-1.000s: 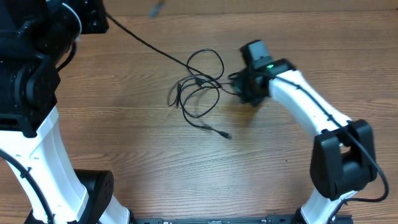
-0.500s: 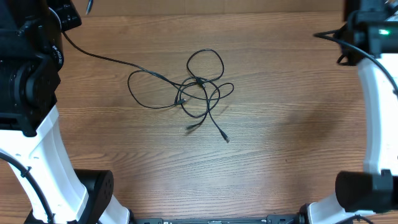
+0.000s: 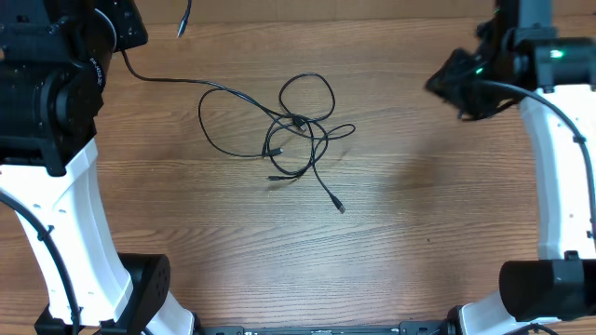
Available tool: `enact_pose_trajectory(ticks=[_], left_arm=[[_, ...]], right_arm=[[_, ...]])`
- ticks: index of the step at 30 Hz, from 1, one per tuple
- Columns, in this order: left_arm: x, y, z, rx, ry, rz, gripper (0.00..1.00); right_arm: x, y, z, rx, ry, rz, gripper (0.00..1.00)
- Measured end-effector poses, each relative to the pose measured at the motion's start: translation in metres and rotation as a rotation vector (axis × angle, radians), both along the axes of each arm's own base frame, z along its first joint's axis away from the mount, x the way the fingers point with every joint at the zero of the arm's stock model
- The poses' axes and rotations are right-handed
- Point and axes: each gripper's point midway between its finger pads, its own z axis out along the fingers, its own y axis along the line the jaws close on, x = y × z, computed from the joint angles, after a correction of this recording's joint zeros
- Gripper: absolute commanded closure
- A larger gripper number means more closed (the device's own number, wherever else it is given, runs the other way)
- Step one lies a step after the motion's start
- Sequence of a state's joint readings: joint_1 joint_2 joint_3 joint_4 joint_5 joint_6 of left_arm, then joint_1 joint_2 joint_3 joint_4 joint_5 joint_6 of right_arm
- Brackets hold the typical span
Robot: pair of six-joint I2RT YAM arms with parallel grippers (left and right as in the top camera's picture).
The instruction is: Untangle cables
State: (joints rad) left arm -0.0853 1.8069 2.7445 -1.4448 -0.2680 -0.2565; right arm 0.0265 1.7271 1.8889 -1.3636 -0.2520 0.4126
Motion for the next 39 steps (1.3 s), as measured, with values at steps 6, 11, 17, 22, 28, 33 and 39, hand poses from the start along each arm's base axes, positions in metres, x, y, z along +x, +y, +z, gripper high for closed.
enact_pose_trajectory(ticks=[6,11,17,22,28,33,39], left_arm=[[0.005,-0.007,-0.017,-0.016,0.058,-0.035,0.96],[0.009,-0.012,-0.039,-0.023,0.131,-0.054,0.96],[0.01,-0.013,-0.042,-0.028,0.141,-0.062,0.96],[0.01,-0.013,-0.042,-0.029,0.142,-0.062,0.96],[0.01,-0.014,-0.042,-0.029,0.142,-0.064,0.96],[0.01,-0.014,-0.043,-0.03,0.142,-0.065,0.96],[0.01,-0.014,-0.043,-0.03,0.142,-0.065,0.96]], right_arm=[[-0.021,0.049,-0.045,0.057,0.108,0.137,0.43],[-0.03,0.093,-0.077,0.115,0.143,0.182,0.35],[-0.036,0.13,-0.103,0.201,0.198,0.087,0.29],[-0.024,0.16,-0.11,0.296,0.171,-0.019,0.27],[-0.004,0.189,-0.106,0.384,0.083,-0.118,0.25],[-0.004,0.197,-0.114,0.388,0.104,-0.207,0.26],[0.001,0.201,-0.153,0.363,0.181,-0.336,0.32]])
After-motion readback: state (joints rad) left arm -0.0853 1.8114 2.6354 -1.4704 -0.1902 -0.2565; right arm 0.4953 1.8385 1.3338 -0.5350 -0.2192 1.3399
